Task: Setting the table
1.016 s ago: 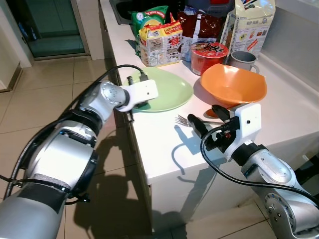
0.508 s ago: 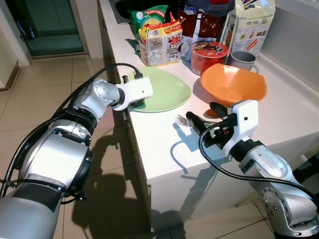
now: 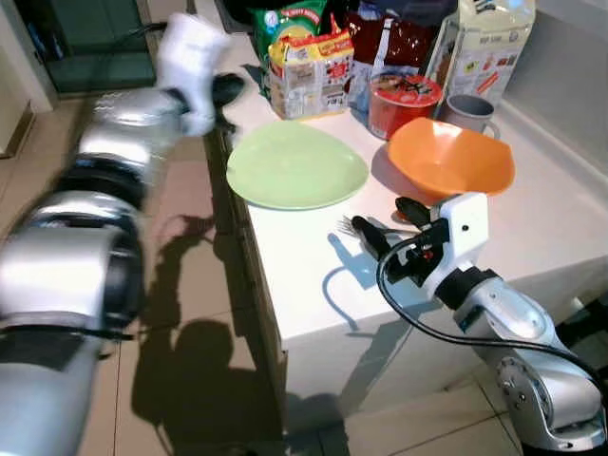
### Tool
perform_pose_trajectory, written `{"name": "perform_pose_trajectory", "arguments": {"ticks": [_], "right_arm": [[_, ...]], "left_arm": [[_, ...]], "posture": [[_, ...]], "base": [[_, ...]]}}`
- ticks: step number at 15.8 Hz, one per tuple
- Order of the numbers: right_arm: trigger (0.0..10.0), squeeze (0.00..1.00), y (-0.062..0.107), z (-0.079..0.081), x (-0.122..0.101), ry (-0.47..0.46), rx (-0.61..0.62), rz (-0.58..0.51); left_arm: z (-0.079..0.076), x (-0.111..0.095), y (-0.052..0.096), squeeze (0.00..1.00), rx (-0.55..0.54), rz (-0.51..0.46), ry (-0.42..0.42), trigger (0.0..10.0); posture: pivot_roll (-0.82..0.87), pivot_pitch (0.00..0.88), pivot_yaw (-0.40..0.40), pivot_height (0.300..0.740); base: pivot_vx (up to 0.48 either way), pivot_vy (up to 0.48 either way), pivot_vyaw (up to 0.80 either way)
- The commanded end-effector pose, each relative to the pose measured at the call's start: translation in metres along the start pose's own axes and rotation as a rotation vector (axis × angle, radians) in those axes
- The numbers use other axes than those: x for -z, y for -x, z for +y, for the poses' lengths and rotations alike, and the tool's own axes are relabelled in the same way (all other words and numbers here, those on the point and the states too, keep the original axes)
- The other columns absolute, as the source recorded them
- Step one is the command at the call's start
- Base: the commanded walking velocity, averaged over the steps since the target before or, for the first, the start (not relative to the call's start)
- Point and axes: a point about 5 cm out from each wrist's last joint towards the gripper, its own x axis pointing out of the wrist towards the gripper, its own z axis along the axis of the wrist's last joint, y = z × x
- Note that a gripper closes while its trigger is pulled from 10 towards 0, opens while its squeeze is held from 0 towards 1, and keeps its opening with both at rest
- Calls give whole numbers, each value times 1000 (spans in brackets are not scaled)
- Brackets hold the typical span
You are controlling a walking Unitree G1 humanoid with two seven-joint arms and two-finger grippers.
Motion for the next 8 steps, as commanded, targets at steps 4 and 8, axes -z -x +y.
{"name": "perform_pose_trajectory", "arguments": {"ticks": [4,8], "right_arm": [[10000,0,3,0,7,-15,-17,19],[10000,0,7,0,12,-27,-47,40]], "left_arm": [[15,49,20,1000,-39,75,308,10000],[14,69,27,1000,-47,53,497,10000]], "posture": [[-43,0,-70,740],[-48,0,-73,740]], "base": [[0,0,0],[0,0,0]]}}
